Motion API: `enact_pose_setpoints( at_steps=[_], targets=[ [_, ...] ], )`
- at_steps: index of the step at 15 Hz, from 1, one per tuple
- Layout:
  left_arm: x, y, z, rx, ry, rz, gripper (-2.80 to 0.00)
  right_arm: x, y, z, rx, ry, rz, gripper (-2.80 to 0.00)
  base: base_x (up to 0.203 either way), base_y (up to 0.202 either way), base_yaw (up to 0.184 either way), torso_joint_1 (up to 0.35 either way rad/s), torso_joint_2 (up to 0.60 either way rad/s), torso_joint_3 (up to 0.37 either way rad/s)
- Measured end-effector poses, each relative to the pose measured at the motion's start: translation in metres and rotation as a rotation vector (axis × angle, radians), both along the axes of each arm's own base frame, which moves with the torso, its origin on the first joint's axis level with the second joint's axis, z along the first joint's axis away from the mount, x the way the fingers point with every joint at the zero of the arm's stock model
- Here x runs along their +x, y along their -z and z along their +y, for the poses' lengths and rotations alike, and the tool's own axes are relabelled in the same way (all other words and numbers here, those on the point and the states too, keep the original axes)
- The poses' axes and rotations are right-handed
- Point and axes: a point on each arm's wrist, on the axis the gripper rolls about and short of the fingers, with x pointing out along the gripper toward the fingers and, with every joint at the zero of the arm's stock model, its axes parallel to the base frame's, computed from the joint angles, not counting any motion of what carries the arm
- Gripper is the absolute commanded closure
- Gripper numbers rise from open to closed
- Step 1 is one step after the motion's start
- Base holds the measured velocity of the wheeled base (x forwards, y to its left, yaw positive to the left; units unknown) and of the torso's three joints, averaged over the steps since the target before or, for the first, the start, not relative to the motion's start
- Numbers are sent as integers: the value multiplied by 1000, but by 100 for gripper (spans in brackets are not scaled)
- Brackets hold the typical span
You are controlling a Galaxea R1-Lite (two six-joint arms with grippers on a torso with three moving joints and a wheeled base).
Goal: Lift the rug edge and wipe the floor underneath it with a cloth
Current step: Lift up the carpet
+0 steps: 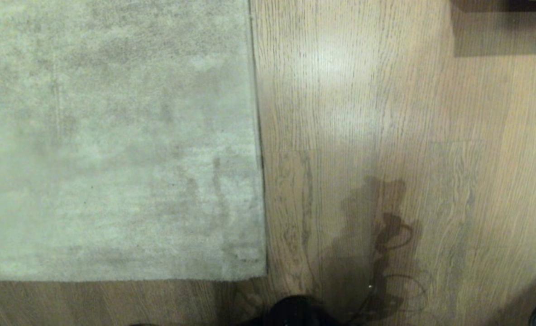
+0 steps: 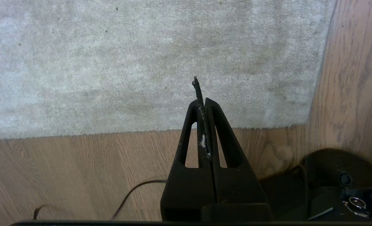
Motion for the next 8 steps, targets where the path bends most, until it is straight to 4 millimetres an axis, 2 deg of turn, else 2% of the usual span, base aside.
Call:
enact_pose_setpoints(
  at_steps=[8],
  targets=[
    [0,0,0,0,1,0,0,0,0,0,-1,1,1,0,0,0,0,0,0,0]
  ],
)
